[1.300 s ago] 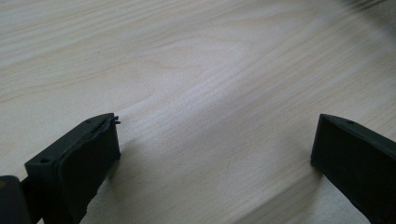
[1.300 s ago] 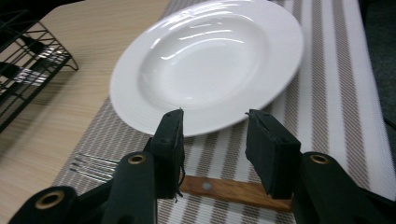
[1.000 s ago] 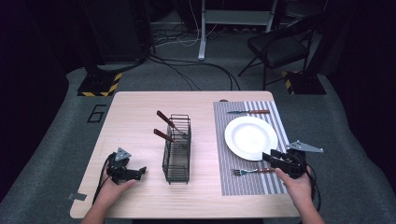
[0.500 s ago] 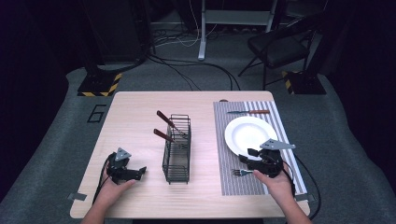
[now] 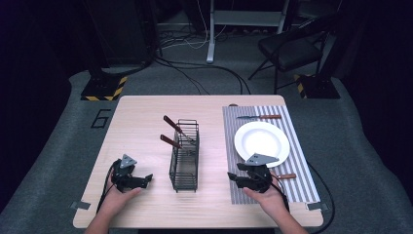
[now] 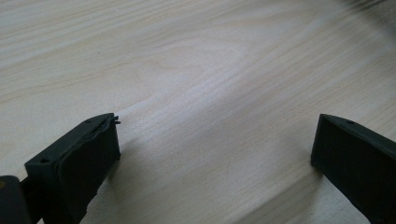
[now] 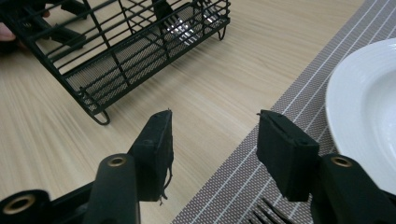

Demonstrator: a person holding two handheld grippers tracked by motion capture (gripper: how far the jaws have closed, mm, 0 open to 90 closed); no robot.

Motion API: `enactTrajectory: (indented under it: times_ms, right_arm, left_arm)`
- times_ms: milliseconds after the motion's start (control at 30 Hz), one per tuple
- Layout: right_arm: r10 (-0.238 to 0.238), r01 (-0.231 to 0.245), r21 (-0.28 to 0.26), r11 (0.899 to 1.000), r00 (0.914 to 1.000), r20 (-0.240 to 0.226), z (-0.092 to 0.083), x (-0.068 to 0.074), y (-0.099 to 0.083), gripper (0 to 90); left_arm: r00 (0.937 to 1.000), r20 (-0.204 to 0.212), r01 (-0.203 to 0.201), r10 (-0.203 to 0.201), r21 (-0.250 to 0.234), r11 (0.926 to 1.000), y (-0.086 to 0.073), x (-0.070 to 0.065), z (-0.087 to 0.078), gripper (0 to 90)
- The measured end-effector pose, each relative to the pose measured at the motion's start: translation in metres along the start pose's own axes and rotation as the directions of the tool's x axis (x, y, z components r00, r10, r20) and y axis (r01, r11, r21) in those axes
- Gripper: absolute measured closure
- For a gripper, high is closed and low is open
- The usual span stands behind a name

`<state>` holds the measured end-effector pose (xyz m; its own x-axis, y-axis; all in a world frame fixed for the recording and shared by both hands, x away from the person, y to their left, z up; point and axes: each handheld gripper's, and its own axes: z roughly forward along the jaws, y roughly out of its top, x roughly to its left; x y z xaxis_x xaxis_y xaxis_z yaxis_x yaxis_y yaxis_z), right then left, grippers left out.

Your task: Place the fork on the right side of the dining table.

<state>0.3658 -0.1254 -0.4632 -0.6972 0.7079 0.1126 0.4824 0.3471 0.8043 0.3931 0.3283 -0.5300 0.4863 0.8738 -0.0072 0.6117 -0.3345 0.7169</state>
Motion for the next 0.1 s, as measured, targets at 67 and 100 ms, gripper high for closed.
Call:
enactTrajectory:
  times_ms: [67, 100]
  right_arm:
    - [-0.010, 0.010, -0.006, 1.000, 1.0000, -0.003, 0.0045, 0.0030, -0.0039, 43.5]
    - [-0.010, 0.010, -0.006, 1.000, 1.0000, -0.003, 0.0045, 0.0030, -0.0039, 43.5]
  left_arm:
    - [1.0000, 0.000, 0.000, 0.000, -0.002, 1.0000, -0.0001, 0.0000, 0.0001, 1.0]
    - [1.0000, 0.000, 0.000, 0.000, -0.002, 1.0000, -0.0001, 0.0000, 0.0001, 1.0]
